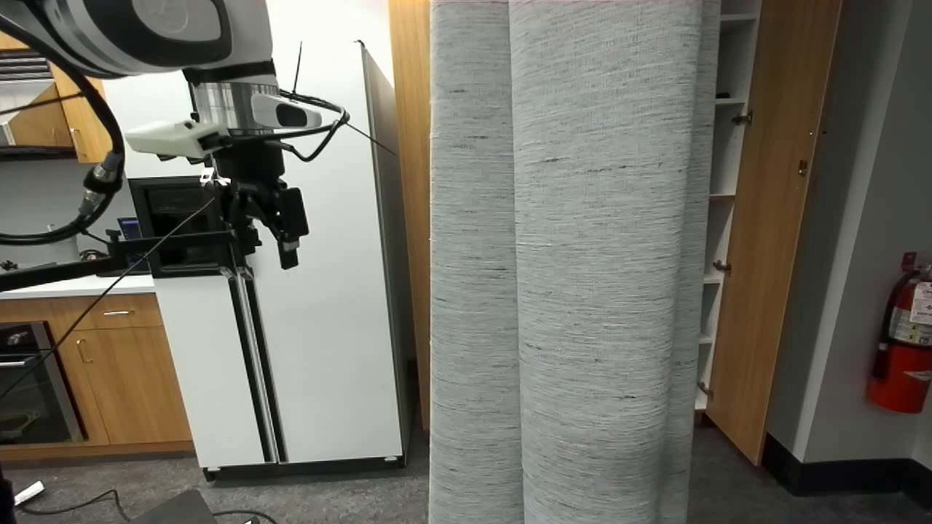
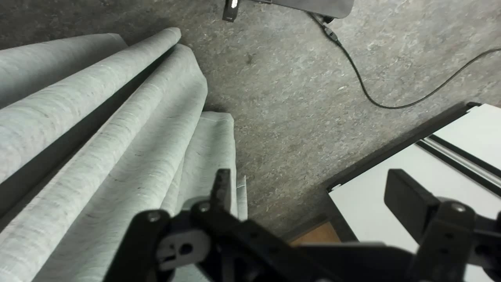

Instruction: Close the curtain then open it

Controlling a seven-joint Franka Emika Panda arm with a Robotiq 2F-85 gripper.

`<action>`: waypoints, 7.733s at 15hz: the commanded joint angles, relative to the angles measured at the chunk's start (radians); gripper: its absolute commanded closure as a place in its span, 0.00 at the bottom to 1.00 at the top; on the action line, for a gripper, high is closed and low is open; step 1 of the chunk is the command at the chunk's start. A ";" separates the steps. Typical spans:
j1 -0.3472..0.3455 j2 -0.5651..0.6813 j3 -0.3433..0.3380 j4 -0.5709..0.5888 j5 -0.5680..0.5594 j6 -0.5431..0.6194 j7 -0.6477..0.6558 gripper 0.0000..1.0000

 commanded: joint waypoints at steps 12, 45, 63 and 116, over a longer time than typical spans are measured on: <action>-0.172 -0.026 -0.026 -0.010 -0.409 0.259 -0.016 0.00; -0.362 0.195 0.017 0.140 -0.735 0.693 0.128 0.00; -0.495 0.033 -0.163 0.107 -0.644 0.611 0.114 1.00; -0.905 0.388 -0.575 0.560 -0.498 0.735 0.095 1.00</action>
